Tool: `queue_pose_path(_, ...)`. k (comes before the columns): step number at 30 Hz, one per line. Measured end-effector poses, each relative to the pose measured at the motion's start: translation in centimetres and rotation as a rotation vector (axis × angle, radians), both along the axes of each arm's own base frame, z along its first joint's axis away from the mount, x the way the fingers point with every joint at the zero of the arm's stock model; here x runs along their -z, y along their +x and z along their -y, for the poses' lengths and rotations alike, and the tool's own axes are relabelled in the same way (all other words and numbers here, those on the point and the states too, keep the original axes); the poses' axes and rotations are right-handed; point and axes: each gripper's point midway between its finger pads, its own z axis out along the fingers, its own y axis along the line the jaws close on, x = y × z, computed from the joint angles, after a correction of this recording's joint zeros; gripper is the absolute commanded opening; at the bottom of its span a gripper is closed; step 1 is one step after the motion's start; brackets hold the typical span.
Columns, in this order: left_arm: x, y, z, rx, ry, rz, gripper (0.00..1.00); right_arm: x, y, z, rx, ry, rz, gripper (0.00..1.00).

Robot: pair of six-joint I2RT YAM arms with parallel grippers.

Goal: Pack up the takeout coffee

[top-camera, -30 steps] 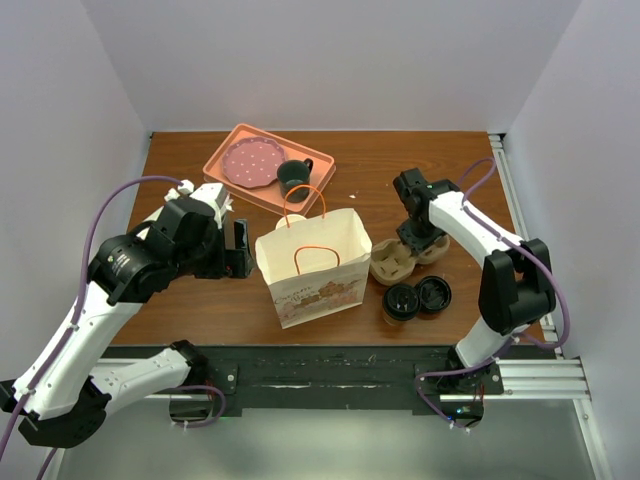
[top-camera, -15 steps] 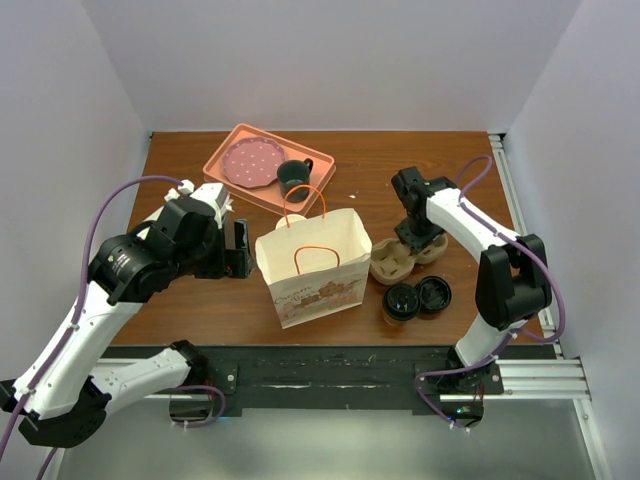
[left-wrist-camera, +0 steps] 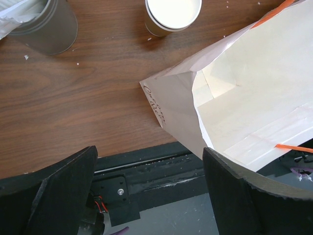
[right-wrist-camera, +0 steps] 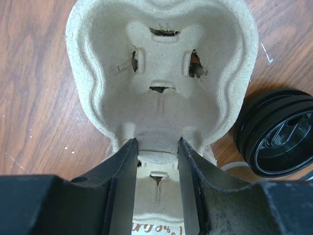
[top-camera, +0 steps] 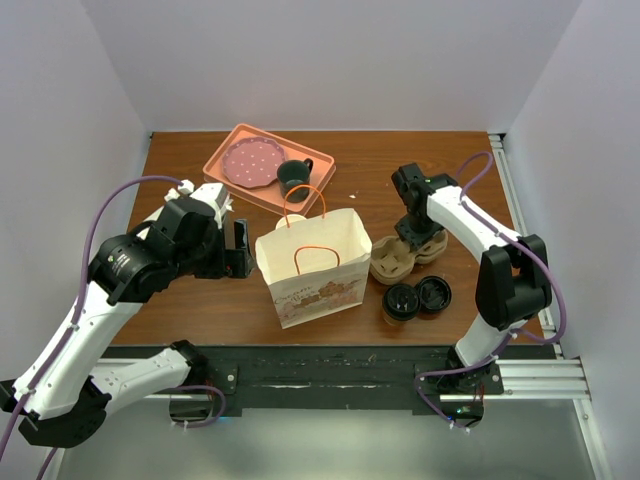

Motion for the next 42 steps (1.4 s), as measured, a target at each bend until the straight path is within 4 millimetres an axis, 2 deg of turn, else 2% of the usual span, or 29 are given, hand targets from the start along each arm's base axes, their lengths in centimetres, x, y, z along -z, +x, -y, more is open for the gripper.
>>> queue_pose_path(12,-0.2,-0.2,-0.1,-0.001,-0.008,0.010,0.94,-2.9,1.7,0.2,-0.043,-0.029,0.064,0.26)
queue_pose_path(16,-0.3,-0.2,-0.1,-0.001,-0.009,0.011,0.94,-5.1,2.1,1.0,-0.081,-0.073,0.109,0.25)
queue_pose_path(20,-0.3,-0.2,-0.1,-0.001,-0.009,0.012,0.94,-9.5,3.6,1.5,-0.169,-0.123,0.209,0.23)
queue_pose_path(25,-0.3,-0.1,-0.2,-0.003,-0.007,0.013,0.94,-17.1,5.8,1.5,-0.375,-0.193,0.384,0.24)
queue_pose_path(30,-0.3,-0.1,-0.2,-0.005,-0.005,0.016,0.94,-25.7,7.6,-1.1,-0.667,-0.200,0.623,0.25)
queue_pose_path(33,-0.4,0.0,-0.2,-0.006,-0.005,0.018,0.94,-30.4,7.2,-3.0,-0.853,-0.201,0.781,0.26)
queue_pose_path(37,-1.1,0.2,-0.1,-0.007,-0.018,0.036,0.94,-35.6,5.6,-6.0,-1.126,-0.210,0.982,0.25)
queue_pose_path(42,-2.6,0.5,0.2,-0.007,-0.042,0.068,0.94,-39.0,2.4,-9.9,-1.458,-0.192,1.174,0.26)
